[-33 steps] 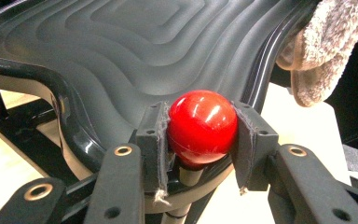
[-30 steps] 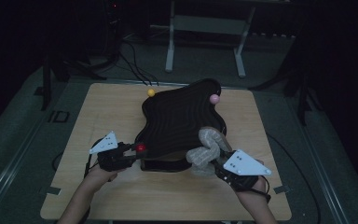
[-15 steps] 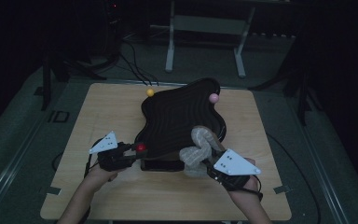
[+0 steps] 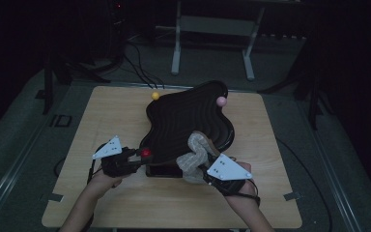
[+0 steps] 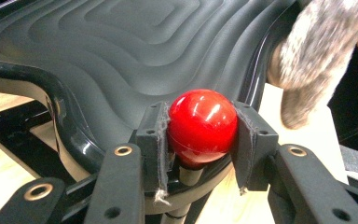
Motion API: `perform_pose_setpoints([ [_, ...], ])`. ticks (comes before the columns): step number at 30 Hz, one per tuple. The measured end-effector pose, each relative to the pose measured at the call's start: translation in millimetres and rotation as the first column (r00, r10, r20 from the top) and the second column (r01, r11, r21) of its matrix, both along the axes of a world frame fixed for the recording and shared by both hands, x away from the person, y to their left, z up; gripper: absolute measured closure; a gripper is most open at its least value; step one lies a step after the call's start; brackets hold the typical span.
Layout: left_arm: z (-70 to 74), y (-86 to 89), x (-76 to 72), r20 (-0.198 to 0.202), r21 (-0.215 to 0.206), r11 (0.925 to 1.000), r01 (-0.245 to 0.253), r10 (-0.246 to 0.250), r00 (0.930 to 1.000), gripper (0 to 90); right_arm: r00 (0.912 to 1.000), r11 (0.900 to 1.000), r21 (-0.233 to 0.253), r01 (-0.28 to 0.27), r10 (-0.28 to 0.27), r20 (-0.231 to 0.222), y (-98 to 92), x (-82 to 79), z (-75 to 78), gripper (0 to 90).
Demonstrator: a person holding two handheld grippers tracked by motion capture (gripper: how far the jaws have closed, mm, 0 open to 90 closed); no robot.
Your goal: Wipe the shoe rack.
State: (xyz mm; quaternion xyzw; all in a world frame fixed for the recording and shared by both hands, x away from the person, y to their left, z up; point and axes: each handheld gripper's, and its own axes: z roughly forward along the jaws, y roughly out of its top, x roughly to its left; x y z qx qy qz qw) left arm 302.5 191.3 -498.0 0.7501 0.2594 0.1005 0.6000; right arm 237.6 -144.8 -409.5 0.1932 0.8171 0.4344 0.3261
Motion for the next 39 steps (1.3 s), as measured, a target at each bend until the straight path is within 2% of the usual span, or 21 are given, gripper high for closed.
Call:
perform_pose_setpoints([
  [4,0.2,0.0,-0.1,-0.002,0.001,1.0,0.001,-0.001,1.0,59.9,0.9983,0.998,-0.062,-0.032,0.029,-0.051,16.1,4.0,-21.4,71.2],
  [6,0.0,0.2,-0.1,-0.003,-0.001,1.0,0.0,0.0,1.0,59.9,0.9973,0.997,-0.065,-0.047,0.043,-0.06,22.8,5.0,-20.7,71.1],
  [9,-0.1,0.2,0.1,-0.003,-0.002,1.0,0.001,-0.001,1.0,59.9,0.9979,0.999,-0.021,-0.044,0.043,-0.049,24.7,8.0,-11.1,71.2],
  [11,-0.2,0.2,0.2,-0.002,-0.002,1.0,0.002,-0.002,1.0,59.9,0.9979,0.999,-0.002,-0.04,0.04,-0.051,27.5,11.1,-11.5,71.3],
  [17,0.0,0.2,0.1,-0.004,-0.001,1.0,0.002,-0.002,1.0,59.9,0.9916,0.995,-0.05,-0.088,0.083,-0.099,52.1,14.7,-38.3,71.4],
  [19,-0.2,0.2,0.2,-0.004,-0.003,1.0,0.002,-0.002,1.0,59.9,0.9928,0.994,-0.06,-0.09,0.085,-0.085,58.0,13.2,-36.3,71.4],
  [21,0.0,0.2,0.3,-0.005,-0.002,1.0,0.003,-0.003,1.0,59.9,0.9933,0.995,-0.043,-0.09,0.086,-0.077,60.6,14.3,-32.4,71.4],
  [24,0.0,-0.3,0.3,-0.004,-0.001,1.0,0.002,-0.002,1.0,59.9,0.9923,0.995,-0.037,-0.098,0.095,-0.08,64.8,16.2,-37.7,71.5],
  [28,0.3,-0.3,-0.1,-0.005,0.001,1.0,0.0,0.0,1.0,59.9,0.9888,0.989,-0.078,-0.123,0.115,-0.095,73.9,13.8,-46.9,71.5],
  [30,0.5,-0.2,0.0,-0.005,0.004,1.0,0.002,-0.001,1.0,59.9,0.9883,0.989,-0.079,-0.126,0.118,-0.097,76.3,12.9,-42.4,71.4],
  [33,0.6,-0.2,-0.1,-0.005,0.005,1.0,0.001,-0.001,1.0,59.9,0.9911,0.991,-0.06,-0.117,0.113,-0.071,78.5,13.2,-33.6,71.4],
  [35,0.5,-0.2,0.2,-0.006,0.003,1.0,0.002,-0.002,1.0,59.9,0.9913,0.992,-0.053,-0.113,0.109,-0.074,79.9,14.5,-34.8,71.5],
  [36,0.5,-0.2,0.2,-0.006,0.003,1.0,0.002,-0.002,1.0,59.9,0.9909,0.992,-0.053,-0.117,0.113,-0.073,80.8,15.4,-37.4,71.5],
  [37,0.5,-0.1,0.2,-0.006,0.004,1.0,0.003,-0.003,1.0,59.9,0.9858,0.988,-0.059,-0.145,0.139,-0.094,85.5,15.0,-48.3,71.6],
  [39,0.8,-0.1,0.0,-0.007,0.006,1.0,0.003,-0.003,1.0,59.9,0.9836,0.985,-0.075,-0.155,0.147,-0.104,88.1,11.2,-53.5,71.6],
])
